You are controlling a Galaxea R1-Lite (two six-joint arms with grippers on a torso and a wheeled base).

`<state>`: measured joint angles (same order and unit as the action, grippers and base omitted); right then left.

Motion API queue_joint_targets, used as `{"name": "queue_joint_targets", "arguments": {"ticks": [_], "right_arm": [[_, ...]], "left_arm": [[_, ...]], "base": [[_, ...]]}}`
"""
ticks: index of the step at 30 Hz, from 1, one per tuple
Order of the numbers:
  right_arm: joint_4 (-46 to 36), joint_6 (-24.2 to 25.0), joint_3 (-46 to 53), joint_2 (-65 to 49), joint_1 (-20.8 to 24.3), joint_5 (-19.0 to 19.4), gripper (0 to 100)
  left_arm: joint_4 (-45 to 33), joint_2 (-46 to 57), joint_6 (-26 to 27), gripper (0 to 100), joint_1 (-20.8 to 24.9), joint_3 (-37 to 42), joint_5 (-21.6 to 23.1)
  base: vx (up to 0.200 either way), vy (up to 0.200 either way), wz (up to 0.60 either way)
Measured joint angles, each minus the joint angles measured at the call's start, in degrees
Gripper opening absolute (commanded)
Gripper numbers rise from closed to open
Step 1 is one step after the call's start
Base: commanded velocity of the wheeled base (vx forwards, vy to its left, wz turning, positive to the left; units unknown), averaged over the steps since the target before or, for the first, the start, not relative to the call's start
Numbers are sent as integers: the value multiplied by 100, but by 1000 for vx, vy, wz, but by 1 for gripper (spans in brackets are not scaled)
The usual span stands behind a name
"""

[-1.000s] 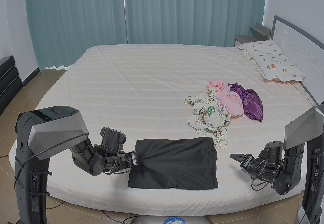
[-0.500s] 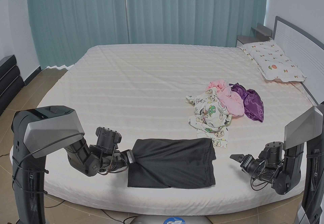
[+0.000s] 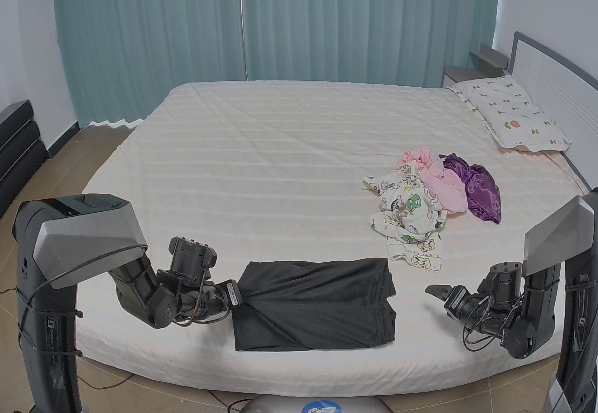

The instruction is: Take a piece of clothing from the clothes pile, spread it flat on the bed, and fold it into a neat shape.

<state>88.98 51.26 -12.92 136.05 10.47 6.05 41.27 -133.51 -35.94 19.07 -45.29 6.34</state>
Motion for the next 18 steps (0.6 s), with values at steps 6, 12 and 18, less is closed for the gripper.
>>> {"name": "queue_joint_targets", "arguments": {"ticks": [6, 12, 18], "right_arm": [[0, -2, 5, 0, -2, -2, 100], [-2, -2, 5, 0, 0, -4, 100], [0, 0, 0, 0, -4, -9, 100]], "left_arm": [[-7, 33, 2, 0, -112, 20, 1], [-5, 33, 2, 0, -226, 0, 26], [-29, 30, 2, 0, -278, -2, 28]], "base": [[0, 200, 0], [0, 200, 0], [0, 200, 0]]}}
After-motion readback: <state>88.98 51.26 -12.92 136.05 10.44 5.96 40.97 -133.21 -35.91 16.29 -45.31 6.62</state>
